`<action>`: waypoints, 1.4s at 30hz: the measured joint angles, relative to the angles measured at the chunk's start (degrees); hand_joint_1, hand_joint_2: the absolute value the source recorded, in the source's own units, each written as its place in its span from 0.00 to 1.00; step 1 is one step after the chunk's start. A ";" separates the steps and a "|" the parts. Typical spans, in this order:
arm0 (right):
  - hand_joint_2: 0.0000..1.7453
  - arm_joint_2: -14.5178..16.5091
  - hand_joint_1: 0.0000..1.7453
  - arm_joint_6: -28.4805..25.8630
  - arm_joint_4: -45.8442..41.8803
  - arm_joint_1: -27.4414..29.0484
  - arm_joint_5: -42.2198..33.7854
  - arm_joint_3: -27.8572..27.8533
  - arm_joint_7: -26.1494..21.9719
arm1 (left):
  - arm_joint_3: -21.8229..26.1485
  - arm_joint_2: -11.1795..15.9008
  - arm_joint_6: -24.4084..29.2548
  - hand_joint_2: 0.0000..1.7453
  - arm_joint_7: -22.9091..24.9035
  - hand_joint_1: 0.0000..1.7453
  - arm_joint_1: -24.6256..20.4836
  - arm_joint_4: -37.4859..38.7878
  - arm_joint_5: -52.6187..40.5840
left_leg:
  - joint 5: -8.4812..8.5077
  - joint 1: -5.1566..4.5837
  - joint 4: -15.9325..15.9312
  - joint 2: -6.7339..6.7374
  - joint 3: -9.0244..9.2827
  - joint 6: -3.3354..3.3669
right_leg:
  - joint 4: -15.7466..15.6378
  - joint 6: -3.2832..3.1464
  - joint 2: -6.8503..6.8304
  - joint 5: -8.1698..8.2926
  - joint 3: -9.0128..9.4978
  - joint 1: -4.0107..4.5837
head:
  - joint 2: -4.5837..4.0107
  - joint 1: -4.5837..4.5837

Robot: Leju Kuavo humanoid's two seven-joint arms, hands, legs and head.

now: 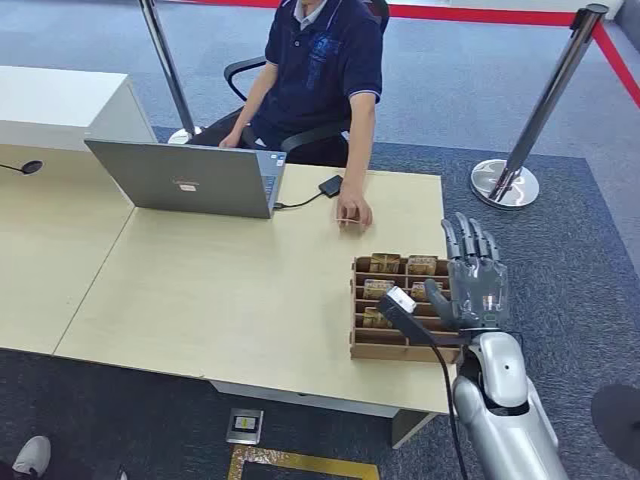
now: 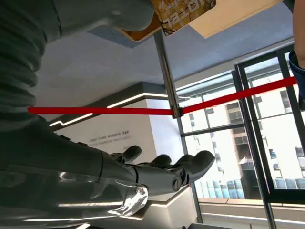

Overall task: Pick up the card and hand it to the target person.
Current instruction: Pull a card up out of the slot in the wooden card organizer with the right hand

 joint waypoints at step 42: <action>1.00 1.68 0.38 -1.03 11.11 -2.91 -1.47 0.34 -1.59 | 0.59 -0.09 0.36 0.00 0.23 0.00 0.25 0.30 0.48 | 0.00 0.00 -0.01 0.07 -0.02 0.00 | 0.00 0.00 0.07 0.02 -0.03 0.00 | 0.00 0.00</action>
